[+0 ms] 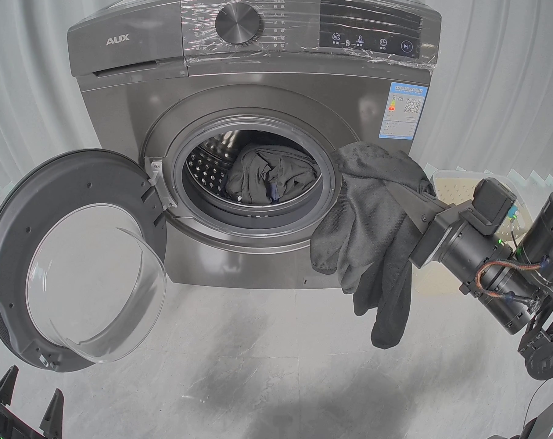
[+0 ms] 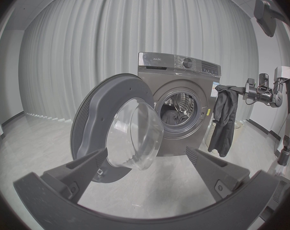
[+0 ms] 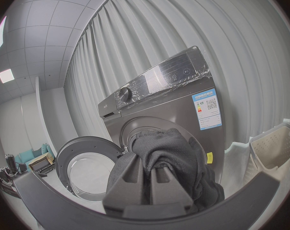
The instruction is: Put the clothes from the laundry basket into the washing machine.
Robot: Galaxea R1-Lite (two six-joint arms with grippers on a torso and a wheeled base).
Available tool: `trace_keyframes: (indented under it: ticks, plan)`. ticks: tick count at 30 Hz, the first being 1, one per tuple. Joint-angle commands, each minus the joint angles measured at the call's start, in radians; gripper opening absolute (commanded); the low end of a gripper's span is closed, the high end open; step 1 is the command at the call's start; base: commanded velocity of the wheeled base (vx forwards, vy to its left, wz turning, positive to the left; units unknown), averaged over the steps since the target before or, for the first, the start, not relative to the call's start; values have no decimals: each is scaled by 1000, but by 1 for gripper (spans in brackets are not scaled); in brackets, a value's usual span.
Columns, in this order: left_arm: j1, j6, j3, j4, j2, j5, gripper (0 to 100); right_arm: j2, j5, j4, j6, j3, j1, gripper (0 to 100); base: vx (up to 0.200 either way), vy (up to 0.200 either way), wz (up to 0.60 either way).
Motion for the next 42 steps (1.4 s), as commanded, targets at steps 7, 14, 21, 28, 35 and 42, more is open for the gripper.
trace_keyframes:
  ticks: [7,14,21,28,35,42]
  plan:
    - [0,1,15,0,-18,0,100,6,0,-1,-1,7,0,0,0,114,0]
    - [0,9,15,-2,-18,0,100,17,1,1,-1,9,3,0,0,57,0]
    - [3,35,16,-2,-18,4,100,52,1,18,-7,-13,63,0,0,0,0]
    - [8,46,16,-2,-18,1,100,92,-10,15,3,-51,92,0,0,0,0]
    - [8,30,18,-2,-18,3,100,121,-14,2,3,-68,98,0,0,0,0]
    - [9,58,8,-22,-18,-28,100,173,-11,-1,3,-157,112,0,0,0,0]
